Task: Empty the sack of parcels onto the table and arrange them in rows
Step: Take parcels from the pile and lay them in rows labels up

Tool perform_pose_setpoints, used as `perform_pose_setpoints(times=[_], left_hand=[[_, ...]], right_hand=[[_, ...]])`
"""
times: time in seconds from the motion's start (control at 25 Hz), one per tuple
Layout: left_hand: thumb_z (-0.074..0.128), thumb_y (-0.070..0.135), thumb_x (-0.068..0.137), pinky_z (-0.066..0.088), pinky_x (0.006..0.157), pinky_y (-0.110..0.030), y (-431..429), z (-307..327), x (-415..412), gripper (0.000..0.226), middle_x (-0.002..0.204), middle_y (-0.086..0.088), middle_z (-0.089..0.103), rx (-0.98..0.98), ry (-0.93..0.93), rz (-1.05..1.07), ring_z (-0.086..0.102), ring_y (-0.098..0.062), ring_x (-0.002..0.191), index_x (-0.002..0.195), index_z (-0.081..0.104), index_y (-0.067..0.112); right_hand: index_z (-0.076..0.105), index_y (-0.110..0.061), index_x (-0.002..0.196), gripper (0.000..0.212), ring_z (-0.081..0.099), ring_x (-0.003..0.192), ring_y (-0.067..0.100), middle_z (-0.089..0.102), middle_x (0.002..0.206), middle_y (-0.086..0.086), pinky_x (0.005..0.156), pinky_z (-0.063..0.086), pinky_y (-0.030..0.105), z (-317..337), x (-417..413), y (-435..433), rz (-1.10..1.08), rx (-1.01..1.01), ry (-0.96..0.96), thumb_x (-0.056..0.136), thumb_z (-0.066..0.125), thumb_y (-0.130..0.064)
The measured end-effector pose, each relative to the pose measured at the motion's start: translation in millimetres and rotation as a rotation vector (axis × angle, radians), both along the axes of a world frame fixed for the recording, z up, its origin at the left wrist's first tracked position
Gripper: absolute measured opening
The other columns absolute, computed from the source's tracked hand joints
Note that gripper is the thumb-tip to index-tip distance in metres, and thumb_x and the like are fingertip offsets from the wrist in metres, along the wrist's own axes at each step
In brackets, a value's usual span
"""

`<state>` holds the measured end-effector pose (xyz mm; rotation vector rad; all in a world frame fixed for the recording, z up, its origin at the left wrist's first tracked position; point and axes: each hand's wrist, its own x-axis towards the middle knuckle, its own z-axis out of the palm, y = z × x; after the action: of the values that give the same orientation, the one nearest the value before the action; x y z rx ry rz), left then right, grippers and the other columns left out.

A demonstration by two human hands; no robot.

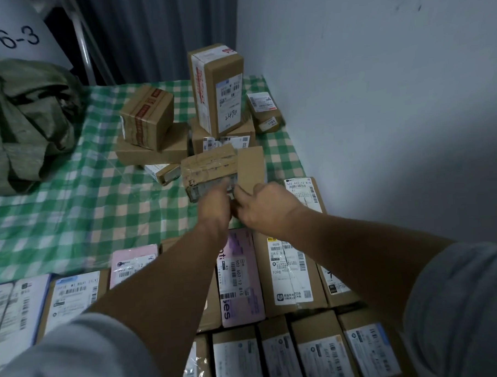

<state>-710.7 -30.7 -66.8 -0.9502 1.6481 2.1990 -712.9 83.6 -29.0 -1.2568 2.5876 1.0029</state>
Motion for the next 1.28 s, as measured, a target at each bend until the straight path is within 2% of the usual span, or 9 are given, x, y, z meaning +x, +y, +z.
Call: perform_pose_setpoints(times=[0.24,0.44,0.56,0.64,0.8,0.88,1.0,1.16,1.28], left_hand=[[0.081,0.035,0.07,0.059,0.086,-0.054,6,22,-10,0.047,0.1,-0.013,0.078,0.029,0.01,-0.162,0.074,-0.034,0.097,0.106,0.076,0.005],[0.078,0.037,0.074,0.058,0.079,-0.043,7,24,-9,0.051,0.109,-0.016,0.074,0.168,-0.036,-0.222,0.072,-0.033,0.091,0.112,0.074,0.002],[0.075,0.024,0.077,0.056,0.064,-0.034,7,26,-8,0.037,0.103,-0.016,0.076,0.072,-0.036,-0.181,0.071,-0.029,0.079,0.103,0.074,-0.002],[0.075,0.021,0.074,0.055,0.066,-0.034,5,28,-9,0.037,0.097,-0.014,0.077,-0.003,-0.005,-0.118,0.07,-0.026,0.077,0.105,0.074,0.0],[0.073,0.032,0.065,0.061,0.075,-0.047,10,38,-18,0.054,0.093,-0.012,0.078,-0.044,0.036,-0.134,0.073,-0.025,0.08,0.113,0.069,0.009],[0.068,0.03,0.071,0.059,0.08,-0.049,19,38,-23,0.042,0.092,-0.012,0.078,-0.055,0.025,-0.147,0.073,-0.029,0.083,0.107,0.072,0.009],[0.066,0.034,0.081,0.057,0.071,-0.038,28,20,-25,0.039,0.101,-0.01,0.074,-0.062,-0.049,-0.123,0.07,-0.029,0.091,0.114,0.068,0.013],[0.064,0.035,0.091,0.054,0.083,-0.038,30,-14,-31,0.049,0.121,-0.012,0.066,-0.144,-0.128,-0.142,0.064,-0.029,0.103,0.131,0.056,0.009],[0.063,0.034,0.094,0.052,0.099,-0.045,36,-30,-34,0.05,0.127,-0.014,0.064,-0.215,-0.142,-0.214,0.063,-0.032,0.109,0.136,0.055,0.008]], right_hand=[[0.062,-0.014,0.126,0.031,0.056,0.119,0.038,0.062,0.129,0.012,0.08,0.053,0.044,18,3,-4,0.055,0.002,0.004,0.095,0.063,-0.014],[0.058,-0.018,0.13,0.035,0.041,0.132,0.039,0.058,0.135,0.012,0.105,0.043,0.055,21,8,6,0.153,-0.03,-0.002,0.096,0.063,-0.021],[0.057,-0.013,0.129,0.033,0.046,0.125,0.037,0.059,0.131,0.014,0.1,0.046,0.052,19,10,15,0.205,-0.183,-0.026,0.096,0.057,-0.017],[0.06,-0.01,0.123,0.034,0.055,0.11,0.033,0.061,0.125,0.014,0.081,0.055,0.045,19,8,26,0.189,-0.38,-0.027,0.09,0.057,-0.014],[0.063,-0.011,0.112,0.029,0.059,0.085,0.028,0.065,0.12,0.011,0.055,0.054,0.042,11,3,36,-0.003,-0.785,0.02,0.083,0.059,-0.01],[0.064,-0.009,0.103,0.021,0.06,0.084,0.029,0.067,0.108,0.01,0.054,0.053,0.041,8,8,31,-0.121,-1.011,0.018,0.084,0.055,-0.011],[0.06,-0.011,0.098,0.005,0.058,0.087,0.022,0.061,0.102,0.006,0.063,0.054,0.037,0,4,43,-0.629,-1.332,0.031,0.093,0.057,-0.011],[0.061,-0.005,0.106,0.015,0.062,0.092,0.033,0.065,0.11,0.016,0.071,0.046,0.035,-32,-29,98,-1.341,-1.079,-0.176,0.095,0.05,-0.004],[0.059,0.001,0.125,0.031,0.059,0.115,0.04,0.062,0.124,0.022,0.085,0.046,0.041,-55,-37,111,-1.352,-0.84,-0.385,0.098,0.044,-0.005]])
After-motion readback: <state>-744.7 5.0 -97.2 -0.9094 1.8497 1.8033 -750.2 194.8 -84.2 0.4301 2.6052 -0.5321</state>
